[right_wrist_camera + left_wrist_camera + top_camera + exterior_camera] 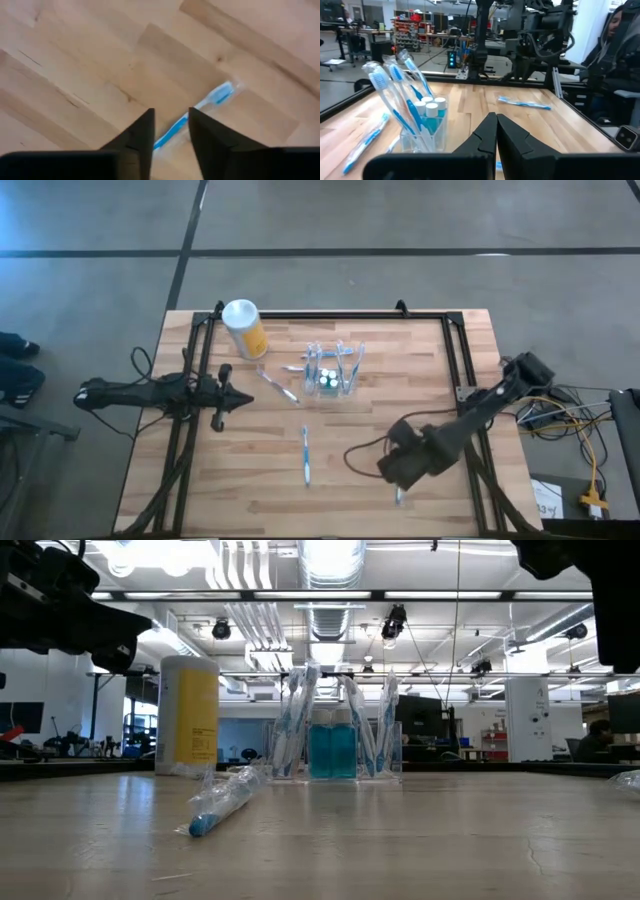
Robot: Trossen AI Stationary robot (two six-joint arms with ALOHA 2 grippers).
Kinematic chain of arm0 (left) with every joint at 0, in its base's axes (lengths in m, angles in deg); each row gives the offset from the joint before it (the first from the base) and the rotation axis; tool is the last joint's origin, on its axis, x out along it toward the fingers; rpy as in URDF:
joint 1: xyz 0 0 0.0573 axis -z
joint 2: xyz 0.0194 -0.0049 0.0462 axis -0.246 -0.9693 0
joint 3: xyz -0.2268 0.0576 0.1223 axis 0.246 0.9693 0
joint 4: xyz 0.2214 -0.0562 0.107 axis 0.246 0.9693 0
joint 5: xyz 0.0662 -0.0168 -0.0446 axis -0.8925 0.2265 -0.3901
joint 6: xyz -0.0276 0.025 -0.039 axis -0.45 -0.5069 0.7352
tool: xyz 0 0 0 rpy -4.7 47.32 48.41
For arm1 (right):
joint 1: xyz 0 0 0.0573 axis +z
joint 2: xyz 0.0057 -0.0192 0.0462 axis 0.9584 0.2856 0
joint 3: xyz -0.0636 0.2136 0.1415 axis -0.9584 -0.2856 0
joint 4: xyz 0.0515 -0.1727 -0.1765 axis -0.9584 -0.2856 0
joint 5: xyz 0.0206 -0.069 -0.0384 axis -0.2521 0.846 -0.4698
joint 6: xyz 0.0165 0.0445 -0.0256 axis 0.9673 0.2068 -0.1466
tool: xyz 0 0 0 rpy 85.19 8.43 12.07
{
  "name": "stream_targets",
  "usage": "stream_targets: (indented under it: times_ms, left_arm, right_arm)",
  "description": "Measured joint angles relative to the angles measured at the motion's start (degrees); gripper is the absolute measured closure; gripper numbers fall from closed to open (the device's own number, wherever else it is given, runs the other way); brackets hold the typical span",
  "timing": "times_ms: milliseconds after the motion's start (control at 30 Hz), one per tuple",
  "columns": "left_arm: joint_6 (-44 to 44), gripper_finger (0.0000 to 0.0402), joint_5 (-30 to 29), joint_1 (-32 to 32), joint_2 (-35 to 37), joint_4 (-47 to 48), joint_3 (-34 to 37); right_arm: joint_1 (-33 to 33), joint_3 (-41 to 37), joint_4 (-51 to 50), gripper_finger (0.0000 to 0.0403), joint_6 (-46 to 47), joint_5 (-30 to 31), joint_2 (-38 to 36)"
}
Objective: Pick & Place toothbrushing station
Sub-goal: Put the bottom right blue toothbrush into the right section of the transparent organizer
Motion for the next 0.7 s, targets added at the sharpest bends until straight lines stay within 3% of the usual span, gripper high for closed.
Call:
stream_targets:
  times_ms: [167,333,467,700]
  left_arm:
    - [0.00,0.0390,0.33,0.00,-0.04,0.11,0.04]
    - [0.00,0.0390,0.33,0.00,-0.04,0.12,0.04]
    - [0.00,0.0390,0.33,0.00,-0.04,0.14,0.07]
    - [0.90,0.0390,0.40,0.00,-0.04,0.16,0.07]
  right_arm:
    - [-0.04,7.28,-5.91,0.0210,2.36,-2.28,6.38]
    - [0.96,9.25,-12.60,0.0166,3.94,-3.28,9.70]
    - [2.17,7.54,-10.09,0.0149,6.14,-6.25,9.63]
    - [2.71,1.53,-2.49,0.0144,9.41,-5.54,8.98]
